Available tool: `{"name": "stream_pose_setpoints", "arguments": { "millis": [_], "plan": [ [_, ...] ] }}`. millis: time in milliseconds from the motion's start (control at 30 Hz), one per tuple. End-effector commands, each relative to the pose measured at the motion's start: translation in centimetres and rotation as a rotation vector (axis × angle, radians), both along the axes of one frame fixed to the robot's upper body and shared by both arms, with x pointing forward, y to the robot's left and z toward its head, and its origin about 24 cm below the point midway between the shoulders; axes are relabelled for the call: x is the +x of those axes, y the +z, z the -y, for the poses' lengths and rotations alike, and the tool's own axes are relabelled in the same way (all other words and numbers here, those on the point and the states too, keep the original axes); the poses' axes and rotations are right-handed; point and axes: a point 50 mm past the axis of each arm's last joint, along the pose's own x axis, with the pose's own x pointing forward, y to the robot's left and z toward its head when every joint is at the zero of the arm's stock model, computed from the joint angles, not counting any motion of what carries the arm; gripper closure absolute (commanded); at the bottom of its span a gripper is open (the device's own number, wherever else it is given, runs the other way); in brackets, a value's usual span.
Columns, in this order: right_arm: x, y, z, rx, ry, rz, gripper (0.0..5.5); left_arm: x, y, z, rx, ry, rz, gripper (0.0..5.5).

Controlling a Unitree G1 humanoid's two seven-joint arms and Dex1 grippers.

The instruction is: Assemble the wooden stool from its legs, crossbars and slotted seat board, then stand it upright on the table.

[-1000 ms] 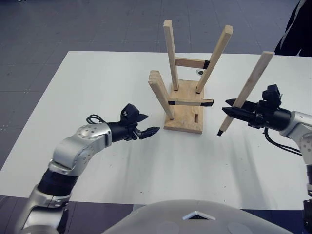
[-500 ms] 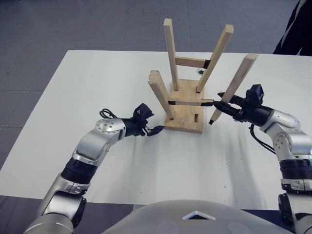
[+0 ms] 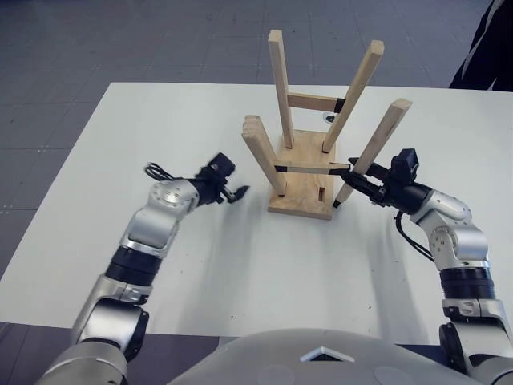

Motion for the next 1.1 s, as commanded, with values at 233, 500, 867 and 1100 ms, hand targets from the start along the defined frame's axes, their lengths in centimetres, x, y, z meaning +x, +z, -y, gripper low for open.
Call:
{"name": "stream_pose_setpoints", "arguments": {
  "millis": [233,500,867,1100],
  "plan": [
    [-1.9,0.2,-3.2,0.110,0.043,-0.040,3.45,1.4,3.5,-4.8,0.031,0.255,0.183,1.64],
    [-2.5,1.7,-4.0,0.090,0.071,0.035,3.45,1.2,2.9,-3.9,0.006,0.239,0.179,1.64],
    [-2.6,3.7,-2.6,-0.070,0.035,0.272,3.45,1.2,3.0,-2.9,-0.003,0.154,0.192,1.64],
    [-4.2,4.8,-5.0,-0.012,-0.071,0.403,3.45,0.8,5.4,-3.7,0.034,0.108,0.240,1.64]
  ]
}}
